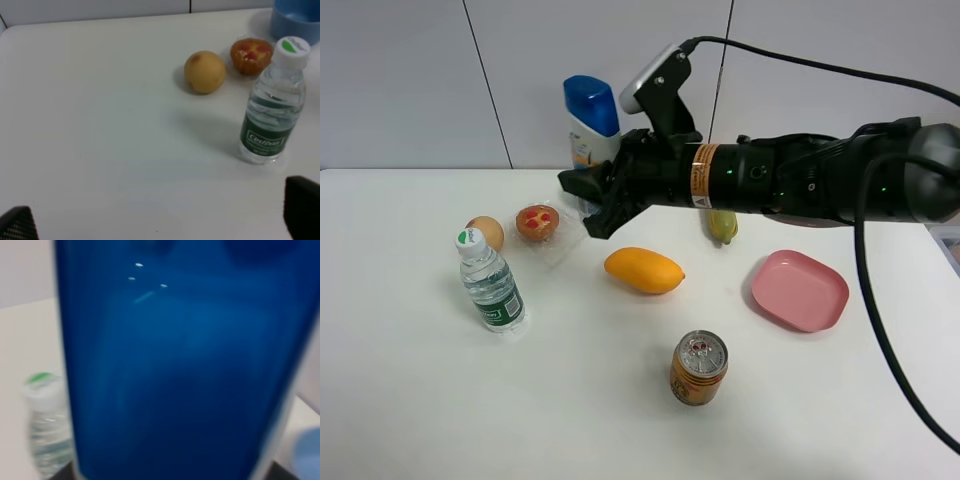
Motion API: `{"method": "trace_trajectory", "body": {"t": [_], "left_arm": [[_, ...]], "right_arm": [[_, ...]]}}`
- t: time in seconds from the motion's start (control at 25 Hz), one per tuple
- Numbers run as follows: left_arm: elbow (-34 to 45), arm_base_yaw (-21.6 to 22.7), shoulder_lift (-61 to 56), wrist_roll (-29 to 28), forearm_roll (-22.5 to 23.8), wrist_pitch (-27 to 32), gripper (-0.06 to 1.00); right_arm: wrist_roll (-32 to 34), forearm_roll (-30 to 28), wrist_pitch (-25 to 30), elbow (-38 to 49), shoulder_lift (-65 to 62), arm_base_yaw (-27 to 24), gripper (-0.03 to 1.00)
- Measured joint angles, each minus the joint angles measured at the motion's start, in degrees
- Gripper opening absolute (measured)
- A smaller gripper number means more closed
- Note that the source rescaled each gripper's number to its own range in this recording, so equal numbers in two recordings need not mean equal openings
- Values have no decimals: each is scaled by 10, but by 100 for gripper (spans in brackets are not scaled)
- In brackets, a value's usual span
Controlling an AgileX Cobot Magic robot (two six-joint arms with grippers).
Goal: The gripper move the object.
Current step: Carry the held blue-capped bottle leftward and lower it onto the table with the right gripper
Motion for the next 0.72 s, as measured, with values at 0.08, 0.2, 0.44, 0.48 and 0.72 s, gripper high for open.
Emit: {"method": "trace_trajectory", "body": {"t": [0.08,0.2,0.44,0.48,0.72], "left_arm": [[0,0,0,0,0,0,100],[0,0,0,0,0,0,100],[0,0,0,0,0,0,100],[0,0,0,0,0,0,100],[0,0,0,0,0,0,100]], "right_arm": [[-28,24,0,0,0,30,0],[-104,102,0,0,5,64,0],[-298,312,47,0,49,106,0],[-318,333,54,0,55,109,0],[-345,364,59,0,90,121,0]]}}
